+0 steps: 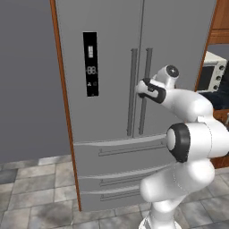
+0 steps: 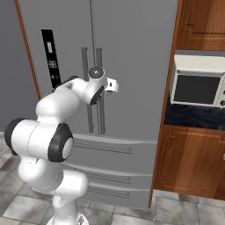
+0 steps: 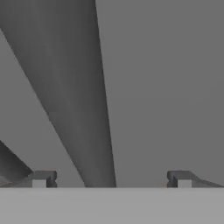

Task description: Take the cakes from the fridge and place them on the empty tray on the dining counter.

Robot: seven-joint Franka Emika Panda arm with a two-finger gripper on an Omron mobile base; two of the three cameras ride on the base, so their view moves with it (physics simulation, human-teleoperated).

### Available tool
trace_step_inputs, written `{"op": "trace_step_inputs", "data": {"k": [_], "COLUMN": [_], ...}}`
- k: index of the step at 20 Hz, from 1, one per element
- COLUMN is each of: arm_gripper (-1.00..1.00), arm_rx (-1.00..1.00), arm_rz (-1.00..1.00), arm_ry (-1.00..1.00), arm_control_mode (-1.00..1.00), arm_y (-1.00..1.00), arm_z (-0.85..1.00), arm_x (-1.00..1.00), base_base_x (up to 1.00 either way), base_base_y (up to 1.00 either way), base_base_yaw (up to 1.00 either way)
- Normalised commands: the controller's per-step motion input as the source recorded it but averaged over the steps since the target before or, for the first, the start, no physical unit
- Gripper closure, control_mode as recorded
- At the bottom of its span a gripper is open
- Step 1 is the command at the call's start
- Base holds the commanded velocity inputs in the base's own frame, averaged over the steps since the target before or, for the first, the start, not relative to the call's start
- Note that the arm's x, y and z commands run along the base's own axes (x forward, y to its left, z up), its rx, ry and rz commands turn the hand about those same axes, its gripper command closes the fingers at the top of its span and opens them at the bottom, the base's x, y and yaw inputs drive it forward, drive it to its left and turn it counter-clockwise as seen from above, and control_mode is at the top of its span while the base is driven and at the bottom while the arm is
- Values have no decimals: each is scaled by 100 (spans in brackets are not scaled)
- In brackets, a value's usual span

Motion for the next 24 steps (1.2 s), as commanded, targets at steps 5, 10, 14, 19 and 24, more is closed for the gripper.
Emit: {"op": "trace_step_inputs", "data": {"k": [5, 10, 14, 19, 24], "arm_gripper": [-100, -100, 100, 100, 100], "arm_rx": [0, 0, 0, 0, 0], "arm_rz": [0, 0, 0, 0, -3], "arm_ry": [-20, -20, -6, -3, 5], "arm_control_mode": [-100, -100, -100, -100, -100], "arm_y": [-1, 0, 0, -1, -18], "arm_z": [-36, -34, -16, -8, 0], "arm_x": [57, 61, 64, 35, -66], "base_base_x": [0, 0, 0, 0, 0], "base_base_y": [0, 0, 0, 0, 0], "base_base_yaw": [0, 0, 0, 0, 0]}}
